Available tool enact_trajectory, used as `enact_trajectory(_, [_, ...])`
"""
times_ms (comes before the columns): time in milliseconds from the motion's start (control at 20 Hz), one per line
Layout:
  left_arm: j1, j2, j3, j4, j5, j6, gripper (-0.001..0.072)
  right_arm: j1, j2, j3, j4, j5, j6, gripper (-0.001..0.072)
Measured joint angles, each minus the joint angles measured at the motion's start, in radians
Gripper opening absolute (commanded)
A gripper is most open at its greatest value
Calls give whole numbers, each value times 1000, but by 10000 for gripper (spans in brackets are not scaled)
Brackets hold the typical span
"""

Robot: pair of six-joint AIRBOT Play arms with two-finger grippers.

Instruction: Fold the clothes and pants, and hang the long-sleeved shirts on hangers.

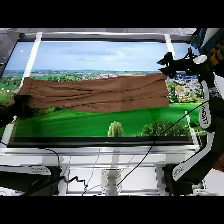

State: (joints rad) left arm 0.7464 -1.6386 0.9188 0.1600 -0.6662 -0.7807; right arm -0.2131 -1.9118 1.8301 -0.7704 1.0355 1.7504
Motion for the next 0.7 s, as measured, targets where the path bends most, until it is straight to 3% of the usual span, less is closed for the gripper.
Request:
enact_trajectory(50, [-8, -6, 0, -13, 20, 8, 137, 2, 1, 0, 6, 36, -35, 168])
enact_trajectory(100, [-14, -10, 1, -34, 29, 16, 29, 5, 3, 0, 8, 72, -69, 49])
enact_trajectory(150, [-19, -10, 5, -57, 32, 26, 29, 9, 6, 0, 13, 115, -108, 16])
enact_trajectory(450, [-35, 31, 60, -93, 6, 66, 27, 91, 70, 0, 29, 277, -315, 15])
enact_trajectory(700, [-99, 187, 93, -25, -32, 182, 27, 289, 110, 0, -26, 108, -372, 12])
